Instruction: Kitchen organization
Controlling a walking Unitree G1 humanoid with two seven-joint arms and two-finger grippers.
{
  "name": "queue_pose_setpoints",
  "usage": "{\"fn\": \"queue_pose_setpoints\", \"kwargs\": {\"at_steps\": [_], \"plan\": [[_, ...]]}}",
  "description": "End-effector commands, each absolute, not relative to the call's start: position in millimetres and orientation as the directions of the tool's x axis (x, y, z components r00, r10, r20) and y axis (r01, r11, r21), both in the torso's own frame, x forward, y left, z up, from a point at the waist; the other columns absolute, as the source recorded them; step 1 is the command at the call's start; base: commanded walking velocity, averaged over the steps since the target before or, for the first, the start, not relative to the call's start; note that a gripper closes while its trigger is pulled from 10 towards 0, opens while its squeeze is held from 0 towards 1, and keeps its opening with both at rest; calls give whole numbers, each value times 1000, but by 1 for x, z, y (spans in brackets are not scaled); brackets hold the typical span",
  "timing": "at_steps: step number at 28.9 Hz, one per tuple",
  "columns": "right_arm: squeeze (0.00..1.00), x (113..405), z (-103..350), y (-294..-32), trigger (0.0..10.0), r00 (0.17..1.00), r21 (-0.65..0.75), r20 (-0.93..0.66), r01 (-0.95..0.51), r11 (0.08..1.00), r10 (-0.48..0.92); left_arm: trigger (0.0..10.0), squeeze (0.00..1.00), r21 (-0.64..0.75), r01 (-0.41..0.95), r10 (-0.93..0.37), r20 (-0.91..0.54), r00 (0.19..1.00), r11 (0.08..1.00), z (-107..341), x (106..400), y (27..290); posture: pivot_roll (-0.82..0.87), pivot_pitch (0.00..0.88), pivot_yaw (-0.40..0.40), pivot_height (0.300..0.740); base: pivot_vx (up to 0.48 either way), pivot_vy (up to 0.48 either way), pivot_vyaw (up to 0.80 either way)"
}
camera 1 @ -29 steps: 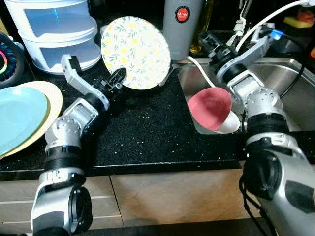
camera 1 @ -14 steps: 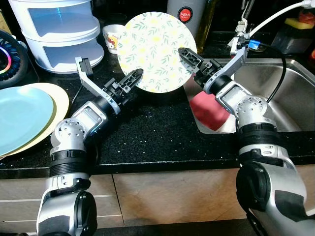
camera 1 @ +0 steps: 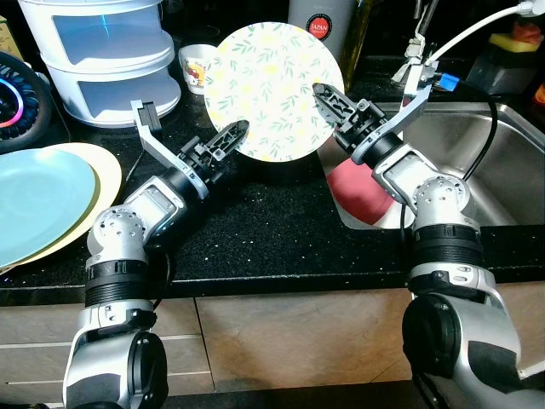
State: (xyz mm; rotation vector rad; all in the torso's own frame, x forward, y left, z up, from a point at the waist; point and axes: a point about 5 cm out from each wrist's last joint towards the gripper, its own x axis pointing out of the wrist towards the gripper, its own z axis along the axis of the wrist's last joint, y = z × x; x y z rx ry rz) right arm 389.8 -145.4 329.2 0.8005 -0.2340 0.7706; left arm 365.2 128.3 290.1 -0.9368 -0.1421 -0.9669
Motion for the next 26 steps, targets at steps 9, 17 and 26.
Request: {"fn": "queue_pose_setpoints", "kwargs": {"at_steps": [9, 17, 26], "plan": [[0, 382, 331, -138, 0, 662, 544, 488, -740, 395, 569, 0, 0, -635, 728, -651, 441, 618, 261, 286, 370, 127, 31, 162, 14, 740, 0, 0, 0], [0, 383, 331, -140, 0, 679, 561, 498, -727, 397, 539, 10000, 1000, -599, 707, -630, 395, 669, 375, 284, 376, 127, 31, 164, 13, 740, 0, 0, 0], [0, 386, 331, -155, 0, 731, 608, 516, -680, 411, 446, 10000, 1000, -576, 718, -632, 399, 665, 391, 292, 374, 126, 31, 166, 13, 740, 0, 0, 0]]}}
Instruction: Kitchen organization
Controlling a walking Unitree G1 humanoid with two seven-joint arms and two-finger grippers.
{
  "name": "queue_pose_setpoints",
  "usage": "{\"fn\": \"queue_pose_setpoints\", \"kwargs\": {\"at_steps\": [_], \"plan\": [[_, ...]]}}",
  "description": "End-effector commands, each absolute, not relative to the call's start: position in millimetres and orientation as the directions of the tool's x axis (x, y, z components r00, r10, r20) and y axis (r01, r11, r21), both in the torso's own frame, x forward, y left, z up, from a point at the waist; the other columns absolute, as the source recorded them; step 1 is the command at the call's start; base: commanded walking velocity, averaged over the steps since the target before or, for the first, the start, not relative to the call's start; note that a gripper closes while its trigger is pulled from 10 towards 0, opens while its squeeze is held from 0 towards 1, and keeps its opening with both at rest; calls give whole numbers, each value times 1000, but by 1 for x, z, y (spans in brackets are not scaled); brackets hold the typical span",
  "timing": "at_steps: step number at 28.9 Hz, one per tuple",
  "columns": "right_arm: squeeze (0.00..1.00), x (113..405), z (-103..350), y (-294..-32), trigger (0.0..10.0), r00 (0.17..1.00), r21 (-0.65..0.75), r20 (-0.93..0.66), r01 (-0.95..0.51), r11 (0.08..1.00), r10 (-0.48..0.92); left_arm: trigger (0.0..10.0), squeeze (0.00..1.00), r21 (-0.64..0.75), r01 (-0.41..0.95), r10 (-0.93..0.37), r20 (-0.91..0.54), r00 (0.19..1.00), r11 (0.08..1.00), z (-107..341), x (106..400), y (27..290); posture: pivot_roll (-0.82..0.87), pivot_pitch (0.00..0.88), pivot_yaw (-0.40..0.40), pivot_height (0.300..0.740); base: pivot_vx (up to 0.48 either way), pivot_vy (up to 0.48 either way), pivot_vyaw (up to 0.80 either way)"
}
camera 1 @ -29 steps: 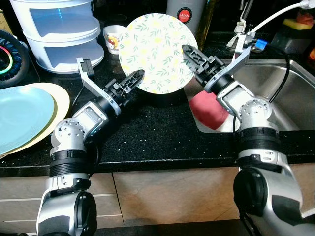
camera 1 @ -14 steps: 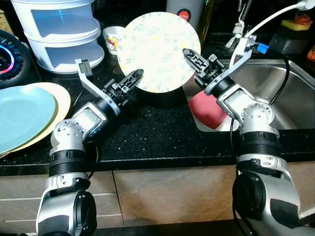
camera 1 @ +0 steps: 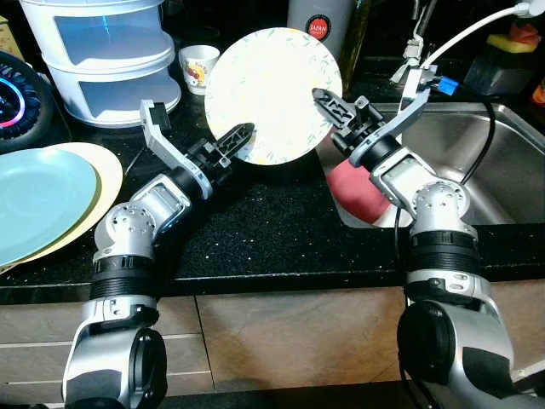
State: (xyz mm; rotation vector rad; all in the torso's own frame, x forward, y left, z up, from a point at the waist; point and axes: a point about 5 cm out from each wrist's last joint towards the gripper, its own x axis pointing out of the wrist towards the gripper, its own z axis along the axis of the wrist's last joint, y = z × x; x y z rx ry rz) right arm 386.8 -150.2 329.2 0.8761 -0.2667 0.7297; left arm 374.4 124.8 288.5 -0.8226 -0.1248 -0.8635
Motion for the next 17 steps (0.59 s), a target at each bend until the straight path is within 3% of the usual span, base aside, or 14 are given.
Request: {"fn": "queue_pose_setpoints", "kwargs": {"at_steps": [1, 4, 5, 10, 14, 15, 17], "plan": [[0, 387, 333, -162, 0, 742, 608, 522, -670, 425, 421, 10000, 1000, -575, 708, -618, 396, 679, 410, 292, 376, 127, 31, 165, 14, 740, 0, 0, 0], [0, 388, 338, -177, 0, 763, 611, 539, -646, 459, 357, 10000, 1000, -564, 694, -596, 391, 701, 447, 291, 378, 129, 31, 165, 14, 740, 0, 0, 0], [0, 388, 340, -184, 0, 775, 614, 545, -629, 476, 320, 10000, 0, -554, 698, -599, 390, 699, 454, 292, 377, 129, 30, 165, 14, 740, 0, 0, 0], [0, 387, 350, -210, 0, 793, 612, 583, -571, 547, 175, 10000, 0, -478, 692, -589, 372, 718, 541, 293, 378, 129, 32, 165, 15, 740, 0, 0, 0], [0, 383, 358, -231, 0, 797, 621, 604, -480, 620, 12, 10000, 0, -387, 597, -490, 344, 801, 703, 296, 386, 139, 33, 166, 19, 740, 0, 0, 0], [0, 383, 358, -231, 0, 797, 621, 604, -480, 620, 12, 10000, 0, -387, 597, -490, 344, 801, 703, 296, 386, 139, 33, 166, 19, 740, 0, 0, 0], [0, 380, 360, -228, 0, 805, 521, 594, -386, 761, 2, 10000, 0, -323, 533, -441, 316, 840, 783, 297, 389, 142, 32, 170, 26, 740, 0, 0, 0]]}}
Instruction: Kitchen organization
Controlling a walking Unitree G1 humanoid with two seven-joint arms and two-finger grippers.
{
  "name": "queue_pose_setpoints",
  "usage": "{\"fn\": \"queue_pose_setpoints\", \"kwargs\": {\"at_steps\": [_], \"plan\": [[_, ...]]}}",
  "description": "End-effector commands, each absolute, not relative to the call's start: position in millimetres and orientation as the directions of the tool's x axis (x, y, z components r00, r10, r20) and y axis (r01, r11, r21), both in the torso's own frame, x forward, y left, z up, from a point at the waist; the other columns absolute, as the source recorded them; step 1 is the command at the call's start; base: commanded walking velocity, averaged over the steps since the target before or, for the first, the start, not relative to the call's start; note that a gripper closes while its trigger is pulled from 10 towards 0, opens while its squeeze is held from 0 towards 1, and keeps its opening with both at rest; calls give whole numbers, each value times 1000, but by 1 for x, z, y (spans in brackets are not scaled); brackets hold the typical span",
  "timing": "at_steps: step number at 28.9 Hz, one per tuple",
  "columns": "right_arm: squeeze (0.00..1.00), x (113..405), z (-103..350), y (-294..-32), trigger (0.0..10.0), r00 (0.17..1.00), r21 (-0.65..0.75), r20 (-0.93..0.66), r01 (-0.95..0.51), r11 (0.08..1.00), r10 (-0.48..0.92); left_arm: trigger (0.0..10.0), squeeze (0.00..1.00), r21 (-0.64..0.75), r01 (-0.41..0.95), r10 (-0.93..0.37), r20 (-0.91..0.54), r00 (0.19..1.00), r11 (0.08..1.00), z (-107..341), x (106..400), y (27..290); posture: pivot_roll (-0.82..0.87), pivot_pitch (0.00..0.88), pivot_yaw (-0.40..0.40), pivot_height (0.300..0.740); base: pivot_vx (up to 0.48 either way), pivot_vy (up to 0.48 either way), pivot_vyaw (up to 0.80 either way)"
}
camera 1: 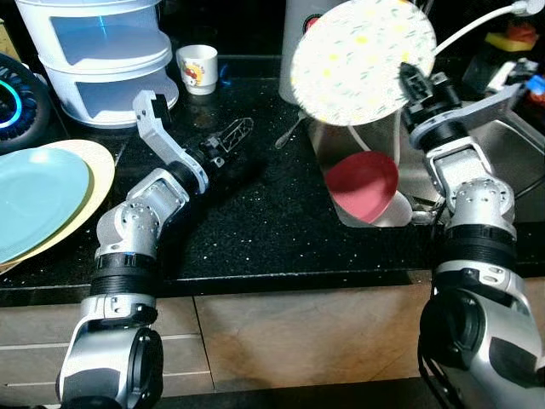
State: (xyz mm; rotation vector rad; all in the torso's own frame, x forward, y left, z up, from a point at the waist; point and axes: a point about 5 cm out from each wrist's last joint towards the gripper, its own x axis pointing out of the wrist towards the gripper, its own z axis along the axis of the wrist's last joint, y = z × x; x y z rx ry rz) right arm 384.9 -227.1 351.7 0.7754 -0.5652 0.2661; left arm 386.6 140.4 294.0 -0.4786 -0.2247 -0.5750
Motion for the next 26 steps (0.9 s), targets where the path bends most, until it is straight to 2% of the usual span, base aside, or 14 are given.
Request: {"fn": "queue_pose_setpoints", "kwargs": {"at_steps": [1, 2, 4, 10, 19, 26], "plan": [[0, 380, 361, -226, 0, 806, 474, 592, -350, 808, 2, 10000, 0, -305, 513, -425, 312, 850, 802, 297, 390, 143, 32, 170, 26, 740, 0, 0, 0], [0, 380, 360, -219, 10000, 816, 414, 578, -299, 860, 5, 10000, 0, -263, 492, -414, 302, 859, 830, 299, 389, 143, 31, 171, 27, 740, 0, 0, 0], [0, 381, 354, -207, 10000, 835, 358, 550, -256, 898, 18, 10000, 0, -162, 436, -380, 286, 880, 885, 300, 389, 143, 31, 171, 27, 740, 0, 0, 0], [0, 383, 333, -188, 10000, 855, 289, 517, -220, 932, 41, 10000, 0, -86, 330, -294, 287, 912, 940, 304, 388, 146, 31, 171, 27, 740, 0, 0, 0], [0, 380, 325, -179, 10000, 856, 220, 517, -162, 962, 26, 10000, 0, -45, 273, -248, 297, 922, 961, 304, 388, 147, 42, 176, 27, 740, 0, 0, 0], [0, 377, 320, -178, 10000, 857, 221, 516, -139, 965, 5, 10000, 0, -42, 274, -250, 298, 921, 961, 301, 387, 145, 35, 162, 23, 740, 0, 0, 0]]}}
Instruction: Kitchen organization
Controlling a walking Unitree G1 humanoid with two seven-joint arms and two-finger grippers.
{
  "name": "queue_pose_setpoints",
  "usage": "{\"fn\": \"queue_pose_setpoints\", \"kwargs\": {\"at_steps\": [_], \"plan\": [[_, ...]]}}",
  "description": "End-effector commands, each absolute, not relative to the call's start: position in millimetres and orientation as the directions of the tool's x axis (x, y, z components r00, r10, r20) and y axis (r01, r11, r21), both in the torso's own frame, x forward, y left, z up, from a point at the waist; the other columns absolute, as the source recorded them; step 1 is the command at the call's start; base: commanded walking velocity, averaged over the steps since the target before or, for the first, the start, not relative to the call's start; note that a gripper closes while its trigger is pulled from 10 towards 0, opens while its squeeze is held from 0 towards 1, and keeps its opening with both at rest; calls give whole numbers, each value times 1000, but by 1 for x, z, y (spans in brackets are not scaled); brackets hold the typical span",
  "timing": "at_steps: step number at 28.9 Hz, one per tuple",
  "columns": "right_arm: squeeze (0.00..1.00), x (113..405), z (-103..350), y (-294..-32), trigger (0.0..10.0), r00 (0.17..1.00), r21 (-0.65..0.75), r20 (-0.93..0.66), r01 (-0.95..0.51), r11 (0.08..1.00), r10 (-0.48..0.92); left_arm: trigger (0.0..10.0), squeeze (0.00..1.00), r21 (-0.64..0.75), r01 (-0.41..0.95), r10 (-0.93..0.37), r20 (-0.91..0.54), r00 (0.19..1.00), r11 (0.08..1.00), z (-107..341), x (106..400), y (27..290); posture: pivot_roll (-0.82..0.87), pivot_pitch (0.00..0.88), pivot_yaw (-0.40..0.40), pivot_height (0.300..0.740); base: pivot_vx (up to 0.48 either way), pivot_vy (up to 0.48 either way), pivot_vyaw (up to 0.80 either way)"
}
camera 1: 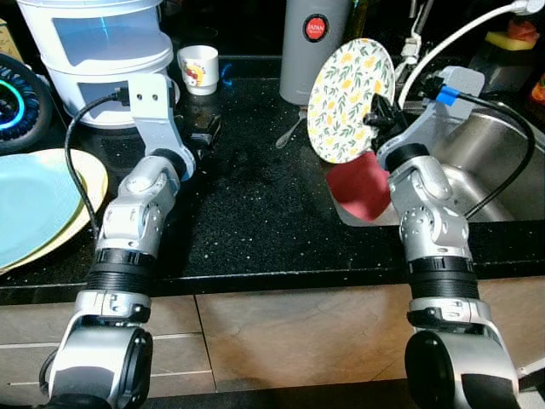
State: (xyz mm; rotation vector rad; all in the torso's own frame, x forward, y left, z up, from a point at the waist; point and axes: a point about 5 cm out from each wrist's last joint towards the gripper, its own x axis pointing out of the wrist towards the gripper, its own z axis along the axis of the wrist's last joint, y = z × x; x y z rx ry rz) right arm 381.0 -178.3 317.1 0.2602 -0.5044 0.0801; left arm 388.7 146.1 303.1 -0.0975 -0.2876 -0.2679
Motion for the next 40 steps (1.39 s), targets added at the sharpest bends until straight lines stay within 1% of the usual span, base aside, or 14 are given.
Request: {"fn": "queue_pose_setpoints", "kwargs": {"at_steps": [1, 5, 25, 37, 40], "plan": [[0, 377, 320, -178, 10000, 857, 220, 516, -138, 966, 5, 10000, 0, -40, 275, -251, 298, 921, 961, 301, 387, 144, 34, 160, 22, 740, 0, 0, 0], [0, 376, 319, -176, 10000, 856, 215, 516, -138, 967, 8, 10000, 0, -38, 273, -249, 299, 921, 961, 300, 386, 144, 31, 155, 19, 740, 0, -203, 0], [0, 377, 319, -172, 10000, 862, 209, 507, -150, 966, 25, 10000, 0, -50, 254, -229, 290, 929, 966, 299, 385, 148, 26, 159, 11, 740, 0, -337, 0], [0, 377, 320, -170, 10000, 862, 206, 506, -155, 966, 31, 10000, 0, -108, 250, -213, 271, 939, 962, 297, 387, 153, 25, 167, 5, 740, 0, 0, 0], [0, 377, 321, -170, 10000, 861, 204, 507, -157, 966, 33, 10000, 0, -127, 256, -215, 270, 939, 958, 297, 387, 153, 23, 168, 3, 740, 0, 480, 0]]}}
